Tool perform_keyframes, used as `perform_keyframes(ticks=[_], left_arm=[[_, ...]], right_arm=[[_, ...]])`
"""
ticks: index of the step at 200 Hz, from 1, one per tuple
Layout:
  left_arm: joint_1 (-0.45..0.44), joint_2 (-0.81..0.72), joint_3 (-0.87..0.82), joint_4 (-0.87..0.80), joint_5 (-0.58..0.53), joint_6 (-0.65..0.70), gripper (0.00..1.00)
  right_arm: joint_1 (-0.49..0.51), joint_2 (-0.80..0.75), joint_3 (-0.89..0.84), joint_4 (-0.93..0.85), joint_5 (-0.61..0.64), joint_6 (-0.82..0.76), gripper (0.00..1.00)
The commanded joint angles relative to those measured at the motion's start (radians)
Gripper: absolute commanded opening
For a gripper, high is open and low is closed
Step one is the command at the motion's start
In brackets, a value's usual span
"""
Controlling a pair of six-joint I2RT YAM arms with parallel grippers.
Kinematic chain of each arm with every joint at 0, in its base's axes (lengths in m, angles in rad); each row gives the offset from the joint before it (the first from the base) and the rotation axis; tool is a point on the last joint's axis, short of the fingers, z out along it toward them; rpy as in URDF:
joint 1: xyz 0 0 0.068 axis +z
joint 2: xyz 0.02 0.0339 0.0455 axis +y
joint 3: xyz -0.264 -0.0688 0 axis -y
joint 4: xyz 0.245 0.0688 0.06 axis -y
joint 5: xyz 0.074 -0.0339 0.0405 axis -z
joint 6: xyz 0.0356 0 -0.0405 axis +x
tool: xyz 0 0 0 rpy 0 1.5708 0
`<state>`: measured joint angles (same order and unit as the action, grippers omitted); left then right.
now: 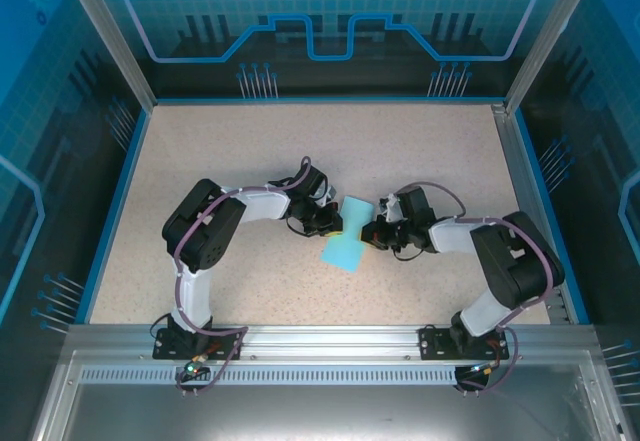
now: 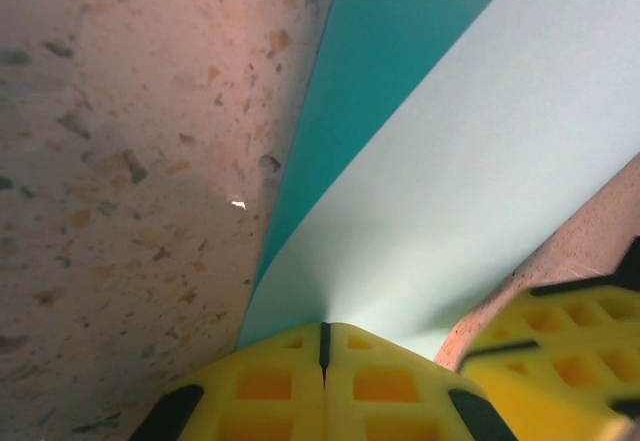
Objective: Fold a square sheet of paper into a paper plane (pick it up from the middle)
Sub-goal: Fold the square sheet of paper in half at the center of the table.
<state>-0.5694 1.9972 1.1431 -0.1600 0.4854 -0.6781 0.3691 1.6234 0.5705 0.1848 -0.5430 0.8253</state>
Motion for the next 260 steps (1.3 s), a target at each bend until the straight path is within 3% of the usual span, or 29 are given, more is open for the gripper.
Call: perform_keyframes(ticks=[1,32,84,131,176,223,260], left_arm=[[-0.003,0.054,-0.017,-0.085,-0.046,0.021,0.00],[-0.002,0.055,-0.016,-0.088,-0.048,0.024,0.00],[-0.002,0.058,-0.014,-0.092,-0.048,0.027,0.00],[-0.002,0.060,-0.013,-0.096,-0.048,0.030,0.00],[-0.002,0.060,-0.014,-0.101,-0.047,0.034,0.00],[-0.003,0.061,-0.014,-0.104,-0.049,0.036,0.00],[-0.003,0.063,-0.015,-0.103,-0.049,0.036,0.00]], right_arm=[[-0.024,0.051,0.004,0.003,-0.009,-0.039,0.03],[-0.031,0.080,-0.010,0.020,-0.019,-0.033,0.01],[-0.052,-0.020,0.049,-0.037,-0.034,-0.038,0.03],[-0.071,0.066,0.075,0.006,-0.064,-0.036,0.03],[-0.088,0.131,0.068,-0.043,0.018,-0.072,0.04],[-0.098,0.092,0.115,-0.044,-0.079,-0.068,0.04],[-0.128,0.086,0.169,-0.103,-0.079,-0.110,0.04]])
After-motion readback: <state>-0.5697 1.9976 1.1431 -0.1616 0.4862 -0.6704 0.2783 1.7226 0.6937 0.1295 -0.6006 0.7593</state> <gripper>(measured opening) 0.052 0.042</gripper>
